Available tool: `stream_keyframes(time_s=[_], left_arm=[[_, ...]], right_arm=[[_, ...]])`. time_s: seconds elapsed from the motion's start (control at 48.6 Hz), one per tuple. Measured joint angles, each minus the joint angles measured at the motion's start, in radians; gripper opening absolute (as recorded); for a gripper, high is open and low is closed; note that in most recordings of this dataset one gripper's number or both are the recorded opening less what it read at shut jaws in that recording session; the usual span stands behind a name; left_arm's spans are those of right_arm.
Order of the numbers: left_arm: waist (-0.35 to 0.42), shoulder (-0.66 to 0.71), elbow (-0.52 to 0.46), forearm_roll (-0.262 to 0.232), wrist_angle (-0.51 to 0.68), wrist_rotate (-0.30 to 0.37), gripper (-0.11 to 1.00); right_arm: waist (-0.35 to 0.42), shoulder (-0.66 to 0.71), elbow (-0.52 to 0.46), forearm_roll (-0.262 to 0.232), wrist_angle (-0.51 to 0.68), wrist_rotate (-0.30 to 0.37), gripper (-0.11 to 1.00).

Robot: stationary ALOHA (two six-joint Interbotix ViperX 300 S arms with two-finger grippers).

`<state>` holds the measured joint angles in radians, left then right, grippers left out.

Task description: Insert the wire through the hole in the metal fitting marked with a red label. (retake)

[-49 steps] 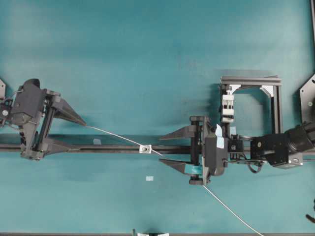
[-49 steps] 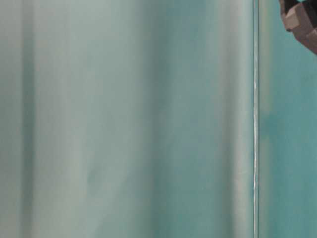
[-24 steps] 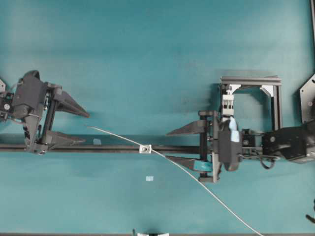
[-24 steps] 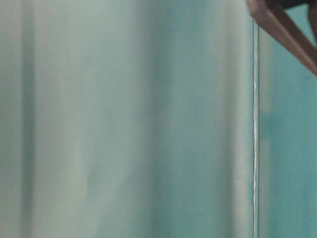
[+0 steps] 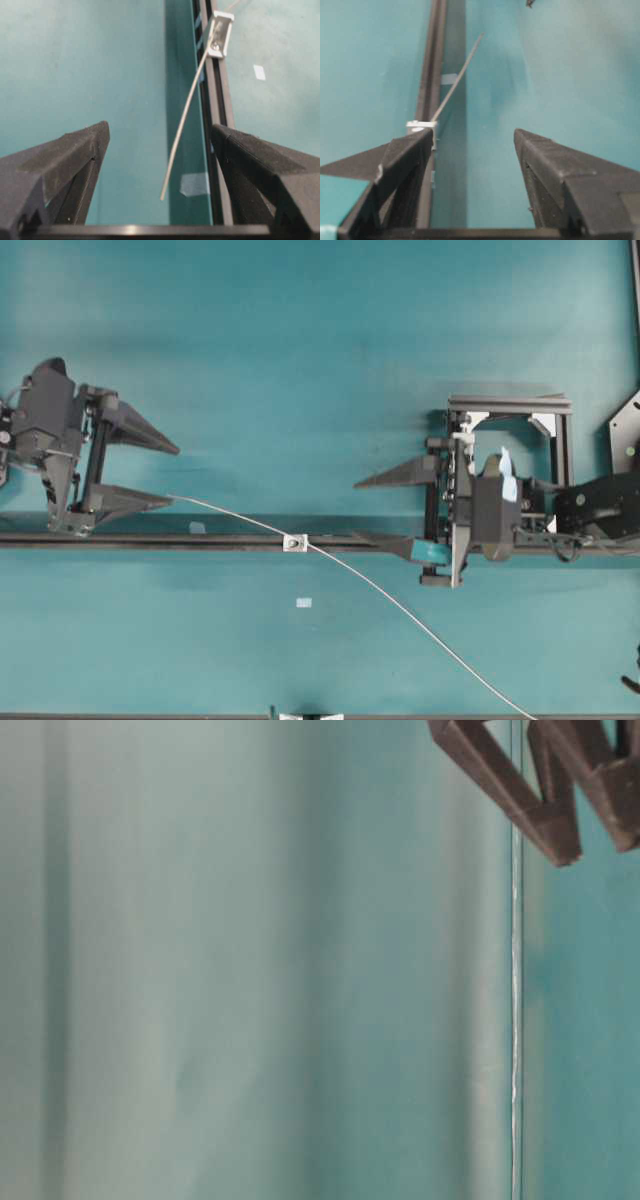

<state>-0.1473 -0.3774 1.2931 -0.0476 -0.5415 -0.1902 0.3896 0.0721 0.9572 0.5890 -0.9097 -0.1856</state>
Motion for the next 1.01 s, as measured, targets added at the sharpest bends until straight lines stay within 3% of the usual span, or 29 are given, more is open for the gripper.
stream_keyframes(time_s=[0.206, 1.008], left_arm=[[0.014, -0.018, -0.008, 0.0, 0.009, 0.052, 0.86], [0.026, -0.02, -0.012, 0.0, 0.017, 0.054, 0.85]], right_arm=[[-0.023, -0.026, 0.015, 0.0, 0.008, 0.0, 0.75], [-0.043, -0.064, 0.041, 0.0, 0.037, 0.0, 0.75]])
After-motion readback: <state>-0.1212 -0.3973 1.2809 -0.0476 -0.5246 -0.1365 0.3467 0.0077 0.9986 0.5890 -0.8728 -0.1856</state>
